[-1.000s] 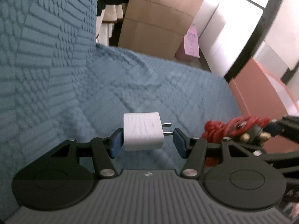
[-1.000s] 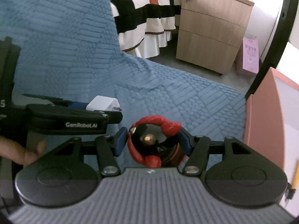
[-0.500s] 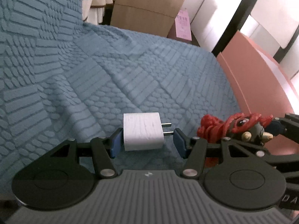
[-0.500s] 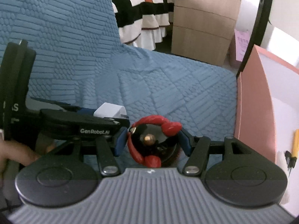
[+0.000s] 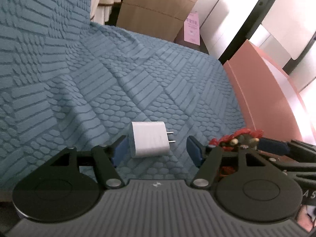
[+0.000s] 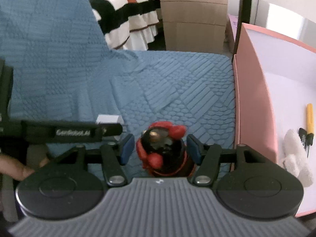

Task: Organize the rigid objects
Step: 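Lift charger with left tool while right tool lifts red figure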

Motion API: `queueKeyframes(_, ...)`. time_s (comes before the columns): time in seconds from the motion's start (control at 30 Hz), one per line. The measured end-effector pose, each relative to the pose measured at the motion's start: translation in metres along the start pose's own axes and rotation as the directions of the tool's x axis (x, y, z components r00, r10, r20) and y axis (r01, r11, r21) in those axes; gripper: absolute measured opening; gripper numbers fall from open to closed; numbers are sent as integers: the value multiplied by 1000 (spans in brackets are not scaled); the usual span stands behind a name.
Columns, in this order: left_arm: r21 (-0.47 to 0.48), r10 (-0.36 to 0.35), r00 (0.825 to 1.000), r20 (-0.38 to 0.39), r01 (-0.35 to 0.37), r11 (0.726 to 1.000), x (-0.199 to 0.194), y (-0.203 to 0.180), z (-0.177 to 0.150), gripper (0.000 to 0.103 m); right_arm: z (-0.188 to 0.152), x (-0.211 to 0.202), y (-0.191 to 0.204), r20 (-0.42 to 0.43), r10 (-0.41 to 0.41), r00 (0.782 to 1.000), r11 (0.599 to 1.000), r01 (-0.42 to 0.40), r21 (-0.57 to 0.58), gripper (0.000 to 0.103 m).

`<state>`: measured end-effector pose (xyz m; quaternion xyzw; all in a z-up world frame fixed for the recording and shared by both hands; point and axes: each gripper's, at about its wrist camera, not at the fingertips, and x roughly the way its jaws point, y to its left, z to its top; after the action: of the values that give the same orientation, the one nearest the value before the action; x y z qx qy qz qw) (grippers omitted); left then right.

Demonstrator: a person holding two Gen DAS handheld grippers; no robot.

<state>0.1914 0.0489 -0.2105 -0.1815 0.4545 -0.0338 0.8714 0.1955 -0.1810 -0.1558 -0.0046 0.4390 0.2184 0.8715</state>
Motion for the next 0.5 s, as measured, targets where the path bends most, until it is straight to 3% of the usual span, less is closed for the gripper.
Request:
queueKeyframes(0.27, -42, 10, 1000, 11, -9, 999, -7, 6, -6, 69, -1, 3, 2, -4, 11, 1000, 999, -11, -32, 71)
queueKeyframes(0.5, -109, -10, 1000, 18, 12, 994, 7, 8, -7, 69, -2, 26, 0, -48, -51, 998, 998, 49, -39, 71)
